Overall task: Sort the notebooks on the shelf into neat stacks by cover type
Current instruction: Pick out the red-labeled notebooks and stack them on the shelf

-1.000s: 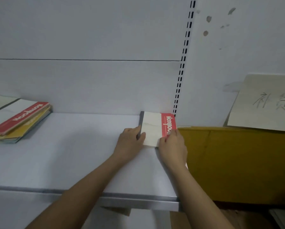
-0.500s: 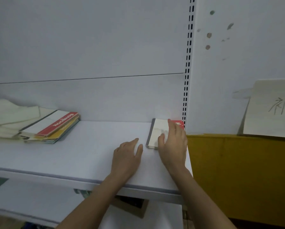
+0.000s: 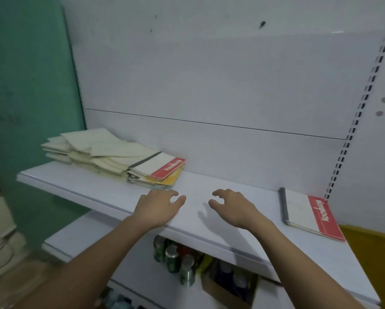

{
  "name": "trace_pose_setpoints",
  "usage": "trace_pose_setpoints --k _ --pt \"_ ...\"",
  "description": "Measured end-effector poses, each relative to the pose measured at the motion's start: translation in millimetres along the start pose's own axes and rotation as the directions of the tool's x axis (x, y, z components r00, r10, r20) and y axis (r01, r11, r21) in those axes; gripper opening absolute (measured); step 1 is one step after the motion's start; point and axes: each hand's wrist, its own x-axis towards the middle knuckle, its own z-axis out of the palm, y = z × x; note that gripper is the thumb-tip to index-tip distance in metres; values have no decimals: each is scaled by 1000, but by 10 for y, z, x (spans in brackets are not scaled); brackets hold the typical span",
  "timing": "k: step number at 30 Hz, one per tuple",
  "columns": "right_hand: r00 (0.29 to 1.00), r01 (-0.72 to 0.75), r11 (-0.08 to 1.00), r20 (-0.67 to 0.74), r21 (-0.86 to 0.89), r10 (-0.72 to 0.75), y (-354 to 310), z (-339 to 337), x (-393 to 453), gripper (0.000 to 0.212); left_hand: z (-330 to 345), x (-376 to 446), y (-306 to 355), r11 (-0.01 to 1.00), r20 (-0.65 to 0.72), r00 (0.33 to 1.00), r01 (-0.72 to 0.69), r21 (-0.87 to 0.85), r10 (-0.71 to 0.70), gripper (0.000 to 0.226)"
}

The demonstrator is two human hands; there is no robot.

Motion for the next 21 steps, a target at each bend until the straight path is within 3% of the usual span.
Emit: trace_pose_setpoints --k 7,13,18,21 --pt "999 -1 999 33 -44 3 -919 495 392 47 -432 44 -1149 997 28 998 61 -50 -59 57" --pt "998 11 999 68 -42 -8 -1329 542 758 41 -630 401 -1596 999 13 1000 19 -27 -18 52" --pt "997 -1 1000 -73 -18 -1 -1382 243 1333 32 -841 1158 -1761 997 -9 997 -71 -10 71 49" --pt "988 25 999 -154 39 -19 -1381 459 1634 30 -780 1525 -1824 993 -10 997 -72 -96 71 42"
